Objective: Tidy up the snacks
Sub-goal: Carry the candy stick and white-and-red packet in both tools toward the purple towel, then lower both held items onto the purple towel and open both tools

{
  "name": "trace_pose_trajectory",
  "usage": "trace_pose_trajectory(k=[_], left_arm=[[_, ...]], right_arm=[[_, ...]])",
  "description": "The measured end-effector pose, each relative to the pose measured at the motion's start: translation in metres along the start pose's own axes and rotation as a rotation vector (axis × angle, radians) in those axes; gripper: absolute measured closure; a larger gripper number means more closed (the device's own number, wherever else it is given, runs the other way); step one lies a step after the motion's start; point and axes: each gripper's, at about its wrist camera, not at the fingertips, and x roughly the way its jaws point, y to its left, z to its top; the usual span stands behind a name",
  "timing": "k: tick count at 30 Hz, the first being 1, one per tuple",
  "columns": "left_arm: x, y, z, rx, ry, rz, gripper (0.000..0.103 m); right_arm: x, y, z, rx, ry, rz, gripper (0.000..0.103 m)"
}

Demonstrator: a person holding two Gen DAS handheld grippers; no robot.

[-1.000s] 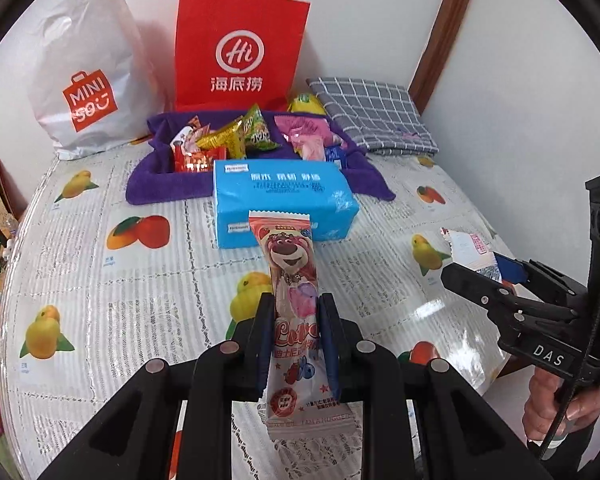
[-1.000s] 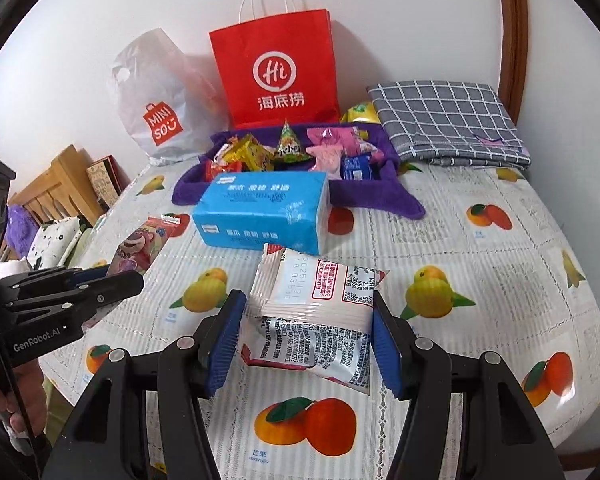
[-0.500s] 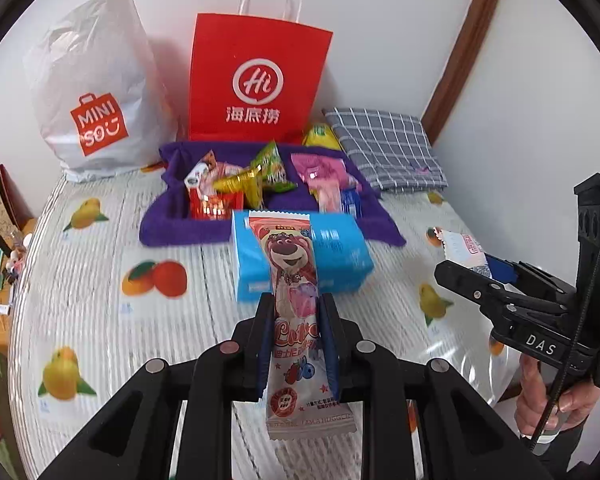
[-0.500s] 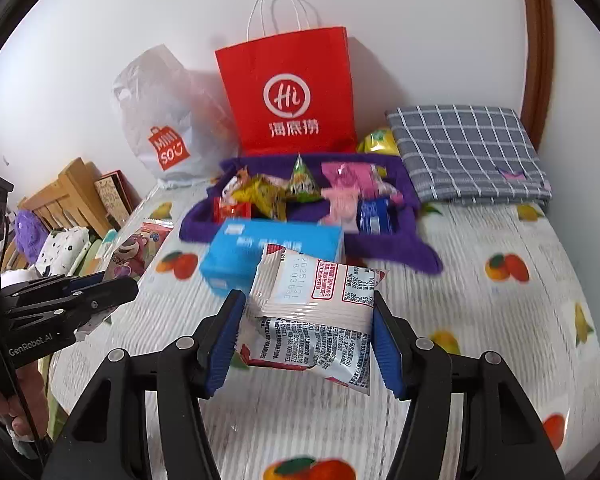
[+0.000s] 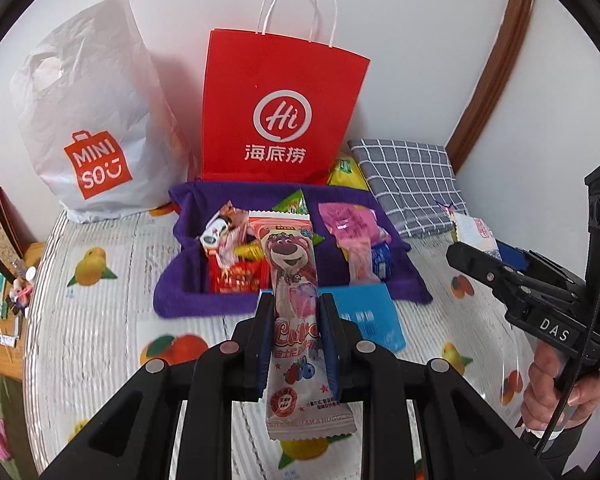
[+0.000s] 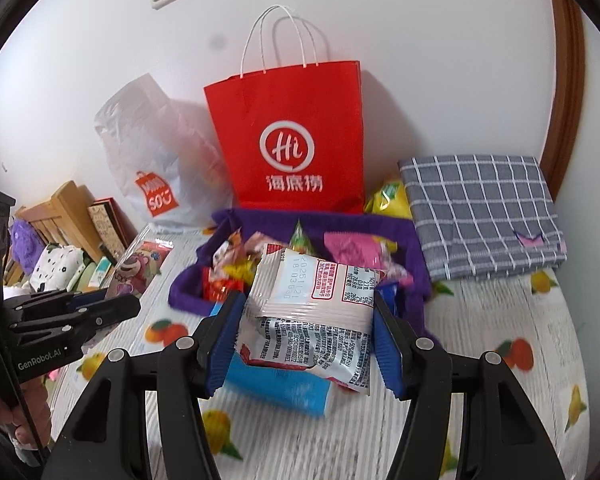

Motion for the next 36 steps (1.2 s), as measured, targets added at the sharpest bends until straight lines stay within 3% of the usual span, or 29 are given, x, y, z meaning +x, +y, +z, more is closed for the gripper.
trace_pose_trajectory(k=[9, 18, 36], left_arm=[[0.026, 0.013, 0.029, -0.008, -0.011, -0.013, 0.082], [0.079, 0.024, 0.052, -0.034, 0.048, -0.049, 0.082], [0.155, 0.028, 0.064, -0.045, 0.136, -0.081, 0.082]], right_arm=[[0.044, -0.018, 0.030, 0.012, 0.018, -0.006, 0.043], [0.092, -0.036, 0.045, 0.029, 0.059, -0.005, 0.043], [0.162, -0.056, 0.039, 0.037, 0.181, 0.034, 0.043]])
